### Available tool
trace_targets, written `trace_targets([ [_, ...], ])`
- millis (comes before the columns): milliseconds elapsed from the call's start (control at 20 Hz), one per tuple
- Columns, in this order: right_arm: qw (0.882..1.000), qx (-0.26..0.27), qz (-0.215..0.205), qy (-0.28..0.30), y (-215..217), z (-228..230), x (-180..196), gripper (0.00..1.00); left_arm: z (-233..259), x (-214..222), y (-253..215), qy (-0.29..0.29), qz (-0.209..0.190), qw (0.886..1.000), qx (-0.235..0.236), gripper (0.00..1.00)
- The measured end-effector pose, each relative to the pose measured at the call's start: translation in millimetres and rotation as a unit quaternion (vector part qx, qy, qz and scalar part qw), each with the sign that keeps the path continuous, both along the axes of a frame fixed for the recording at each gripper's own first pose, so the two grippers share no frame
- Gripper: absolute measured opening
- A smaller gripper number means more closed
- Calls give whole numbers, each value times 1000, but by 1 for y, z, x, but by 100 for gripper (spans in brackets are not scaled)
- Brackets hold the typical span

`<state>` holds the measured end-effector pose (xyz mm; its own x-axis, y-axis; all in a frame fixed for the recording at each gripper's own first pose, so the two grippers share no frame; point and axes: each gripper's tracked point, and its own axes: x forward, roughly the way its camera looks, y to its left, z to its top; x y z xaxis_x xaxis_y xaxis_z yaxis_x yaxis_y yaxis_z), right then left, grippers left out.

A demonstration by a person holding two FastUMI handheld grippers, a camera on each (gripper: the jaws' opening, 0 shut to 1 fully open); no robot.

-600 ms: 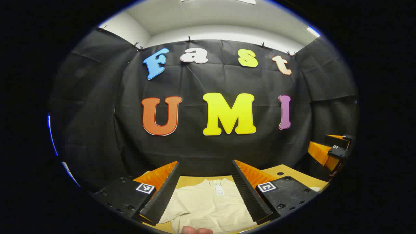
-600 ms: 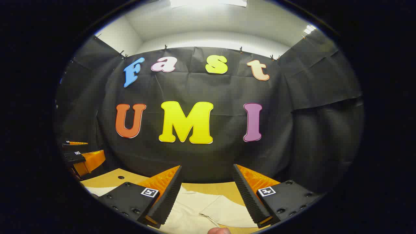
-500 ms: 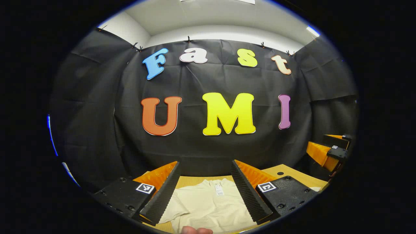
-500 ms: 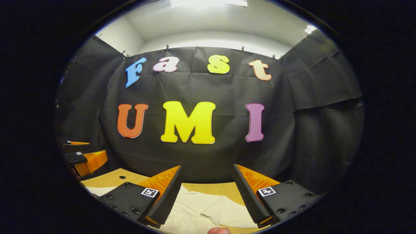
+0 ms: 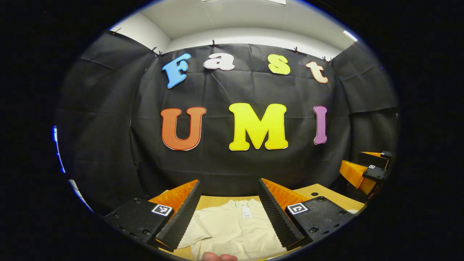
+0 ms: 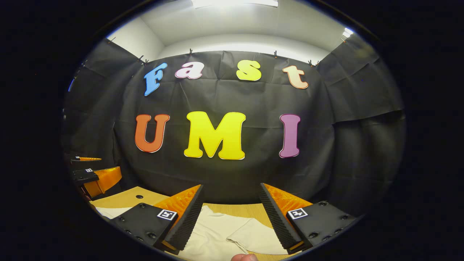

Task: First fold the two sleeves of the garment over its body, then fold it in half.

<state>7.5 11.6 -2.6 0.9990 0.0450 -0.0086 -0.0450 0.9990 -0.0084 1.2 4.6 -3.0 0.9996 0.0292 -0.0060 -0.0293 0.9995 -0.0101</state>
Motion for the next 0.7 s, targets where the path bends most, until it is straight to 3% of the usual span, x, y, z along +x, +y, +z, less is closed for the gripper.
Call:
trace_targets([
  [700, 1000, -8, -8, 11, -23, -7, 3, 94, -13, -2, 1, 18, 2, 1000, 10, 100],
])
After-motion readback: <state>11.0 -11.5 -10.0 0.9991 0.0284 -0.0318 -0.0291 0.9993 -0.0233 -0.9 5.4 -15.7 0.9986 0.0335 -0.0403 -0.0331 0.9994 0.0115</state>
